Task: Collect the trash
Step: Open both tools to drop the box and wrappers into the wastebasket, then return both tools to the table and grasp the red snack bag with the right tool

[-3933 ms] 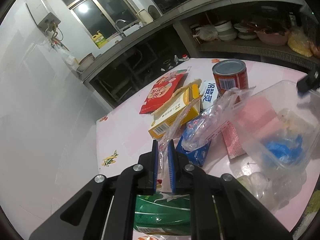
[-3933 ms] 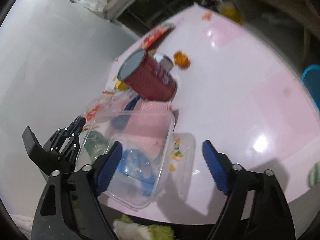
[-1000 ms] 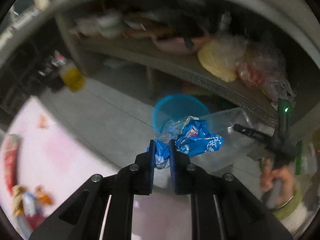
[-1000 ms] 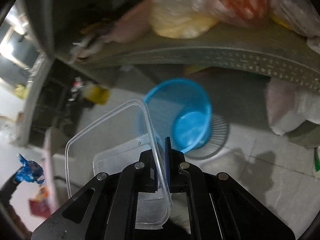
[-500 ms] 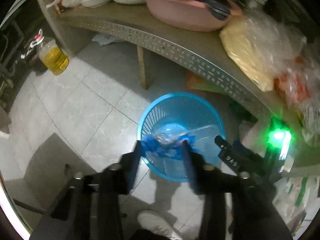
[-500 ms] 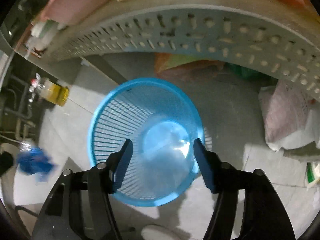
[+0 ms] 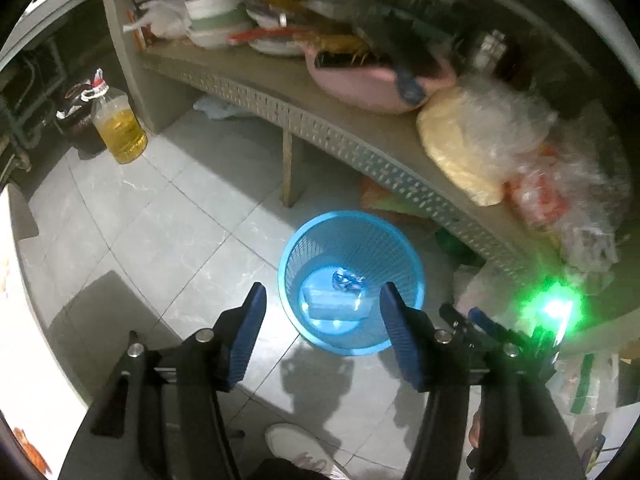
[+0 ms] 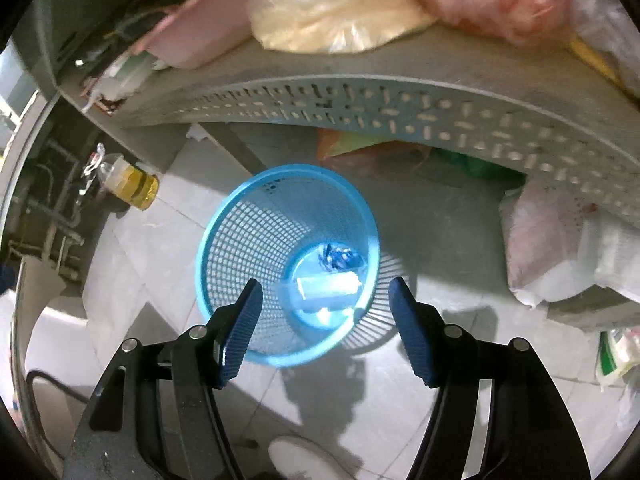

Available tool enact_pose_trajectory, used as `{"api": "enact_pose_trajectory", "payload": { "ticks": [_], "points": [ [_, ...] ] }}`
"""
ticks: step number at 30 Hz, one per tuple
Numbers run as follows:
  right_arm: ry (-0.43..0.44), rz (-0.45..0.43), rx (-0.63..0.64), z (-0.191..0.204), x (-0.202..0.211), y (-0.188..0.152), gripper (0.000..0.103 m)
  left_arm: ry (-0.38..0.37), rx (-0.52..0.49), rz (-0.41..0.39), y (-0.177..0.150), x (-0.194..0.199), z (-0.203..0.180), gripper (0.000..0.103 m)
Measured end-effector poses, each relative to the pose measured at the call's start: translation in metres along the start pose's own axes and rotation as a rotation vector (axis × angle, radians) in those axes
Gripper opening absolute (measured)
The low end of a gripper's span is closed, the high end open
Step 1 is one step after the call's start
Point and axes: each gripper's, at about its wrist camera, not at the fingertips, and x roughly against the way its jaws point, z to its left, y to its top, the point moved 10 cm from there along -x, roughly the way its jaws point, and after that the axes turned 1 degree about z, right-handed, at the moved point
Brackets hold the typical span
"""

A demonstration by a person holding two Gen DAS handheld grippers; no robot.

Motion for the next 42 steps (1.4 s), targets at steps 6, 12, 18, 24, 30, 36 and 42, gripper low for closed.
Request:
{"api": "enact_pose_trajectory", "payload": {
  "ticks": [6,12,18,24,30,36,42],
  "points": [
    [0.035,-0.021,0.075,0.013,0.039,-0.014,0.073,-0.057,-0.003,-0.118,-0.021,0.068,-0.01,0.065],
    [0.08,-0.027,0.149,0.032,0.077,-0.035,0.078,-0.121,0.014,-0.217,-0.058,0.133,-0.011,0.071],
    [0.159,-0.031,0.231,0.069,0.107,-0.05,0.081,-0.145,0.061,-0.252,-0.108,0.191,0.017,0.074],
    [0.311,0.001,0.345,0.141,0.139,-0.059,0.081,-0.049,0.154,-0.302,-0.158,0.253,0.09,0.077],
    [0.589,0.149,0.479,0.268,0.165,-0.078,0.081,0.078,0.341,-0.387,-0.209,0.319,0.192,0.077],
    [0.831,0.465,0.541,0.416,0.145,-0.124,0.081,0.199,0.523,-0.445,-0.248,0.361,0.281,0.077],
    [0.849,0.763,0.47,0.516,0.07,-0.166,0.081,0.238,0.625,-0.471,-0.274,0.373,0.323,0.077]
  ]
}}
